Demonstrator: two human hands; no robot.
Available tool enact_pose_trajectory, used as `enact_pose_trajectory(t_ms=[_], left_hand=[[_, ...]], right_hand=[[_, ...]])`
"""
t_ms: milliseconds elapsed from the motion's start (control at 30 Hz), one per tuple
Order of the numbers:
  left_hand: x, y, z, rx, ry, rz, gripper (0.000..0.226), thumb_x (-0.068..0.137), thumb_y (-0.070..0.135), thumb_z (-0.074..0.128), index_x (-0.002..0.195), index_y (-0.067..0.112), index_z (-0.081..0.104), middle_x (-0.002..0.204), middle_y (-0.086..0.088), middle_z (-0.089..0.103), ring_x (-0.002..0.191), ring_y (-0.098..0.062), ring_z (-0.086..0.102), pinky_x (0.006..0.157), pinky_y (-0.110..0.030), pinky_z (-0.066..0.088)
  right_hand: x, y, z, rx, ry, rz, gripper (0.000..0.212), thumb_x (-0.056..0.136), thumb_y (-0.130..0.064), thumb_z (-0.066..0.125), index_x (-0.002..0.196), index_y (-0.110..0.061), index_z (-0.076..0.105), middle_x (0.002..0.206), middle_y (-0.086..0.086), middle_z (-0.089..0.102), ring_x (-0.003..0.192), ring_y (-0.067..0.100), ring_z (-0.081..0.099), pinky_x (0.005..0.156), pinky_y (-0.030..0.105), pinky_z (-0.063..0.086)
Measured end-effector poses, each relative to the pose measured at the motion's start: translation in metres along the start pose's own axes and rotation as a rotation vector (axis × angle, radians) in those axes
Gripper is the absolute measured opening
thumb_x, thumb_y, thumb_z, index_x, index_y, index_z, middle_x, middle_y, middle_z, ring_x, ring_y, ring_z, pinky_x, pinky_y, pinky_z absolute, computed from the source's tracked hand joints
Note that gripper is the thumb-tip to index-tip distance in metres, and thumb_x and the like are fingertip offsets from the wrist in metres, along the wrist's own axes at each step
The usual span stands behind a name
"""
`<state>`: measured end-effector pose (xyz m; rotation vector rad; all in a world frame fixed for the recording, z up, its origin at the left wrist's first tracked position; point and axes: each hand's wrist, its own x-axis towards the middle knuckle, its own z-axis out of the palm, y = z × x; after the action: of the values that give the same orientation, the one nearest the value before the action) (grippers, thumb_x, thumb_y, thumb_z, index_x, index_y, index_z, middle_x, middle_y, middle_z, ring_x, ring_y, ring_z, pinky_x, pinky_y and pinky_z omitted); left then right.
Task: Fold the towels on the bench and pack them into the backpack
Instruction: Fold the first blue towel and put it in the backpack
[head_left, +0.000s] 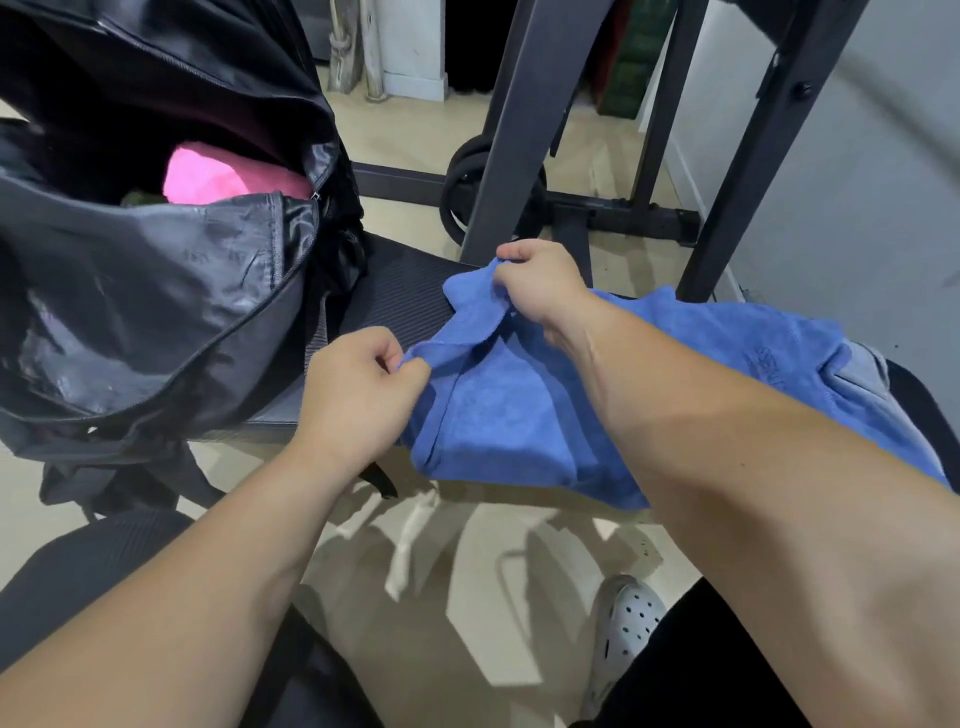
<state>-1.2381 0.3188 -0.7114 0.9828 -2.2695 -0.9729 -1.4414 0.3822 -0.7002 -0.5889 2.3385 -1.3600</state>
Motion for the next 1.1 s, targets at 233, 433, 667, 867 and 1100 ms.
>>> enact_pose_trajectory(t_ms=[233, 433, 667, 867, 1100], left_hand=[[-0.007, 0.004, -0.026, -0.184, 0.417, -0.019, 0.023, 0.075, 0.017, 0.048, 0.064, 0.003, 0.034, 0.059, -0.001, 0.028, 0.059, -0.014, 0.024, 0.056, -0.034, 0.024], [0.002, -0.006, -0.049, -0.236, 0.544, -0.021, 0.023, 0.076, 0.019, 0.047, 0.061, 0.012, 0.031, 0.059, 0.002, 0.029, 0.061, -0.016, 0.027, 0.057, -0.033, 0.024], [-0.009, 0.007, -0.025, -0.176, 0.282, 0.19, 0.014, 0.07, 0.013, 0.052, 0.061, 0.01, 0.042, 0.057, 0.004, 0.037, 0.058, -0.011, 0.034, 0.056, -0.027, 0.03], [-0.03, 0.032, 0.029, -0.067, -0.069, 0.49, 0.015, 0.069, 0.021, 0.055, 0.064, 0.011, 0.046, 0.063, 0.002, 0.045, 0.063, -0.02, 0.043, 0.056, -0.033, 0.036], [-0.053, 0.048, 0.087, 0.11, -0.318, 0.557, 0.015, 0.078, 0.029, 0.056, 0.073, 0.016, 0.053, 0.073, 0.005, 0.05, 0.073, -0.018, 0.046, 0.063, -0.037, 0.044]], right_hand=[[-0.004, -0.063, 0.037, 0.321, -0.234, -0.042, 0.019, 0.087, -0.016, 0.061, 0.087, 0.002, 0.056, 0.085, 0.011, 0.042, 0.074, 0.026, 0.042, 0.062, 0.042, 0.045], [-0.001, -0.098, 0.058, 0.597, -0.379, 0.051, 0.053, 0.103, -0.039, 0.053, 0.146, -0.009, 0.045, 0.134, 0.015, 0.062, 0.112, 0.03, 0.068, 0.097, 0.047, 0.056], [0.004, -0.065, 0.024, 0.575, -0.302, 0.095, 0.052, 0.101, -0.051, 0.051, 0.139, -0.015, 0.057, 0.113, -0.008, 0.06, 0.109, 0.024, 0.064, 0.091, 0.04, 0.058], [-0.001, -0.022, -0.035, 0.569, -0.163, 0.105, 0.052, 0.099, -0.057, 0.05, 0.124, -0.014, 0.067, 0.103, -0.003, 0.075, 0.1, 0.024, 0.074, 0.092, 0.042, 0.058], [-0.015, 0.038, -0.097, 0.51, 0.002, 0.163, 0.045, 0.101, -0.055, 0.047, 0.114, -0.018, 0.069, 0.089, -0.012, 0.076, 0.088, 0.017, 0.071, 0.09, 0.041, 0.057]])
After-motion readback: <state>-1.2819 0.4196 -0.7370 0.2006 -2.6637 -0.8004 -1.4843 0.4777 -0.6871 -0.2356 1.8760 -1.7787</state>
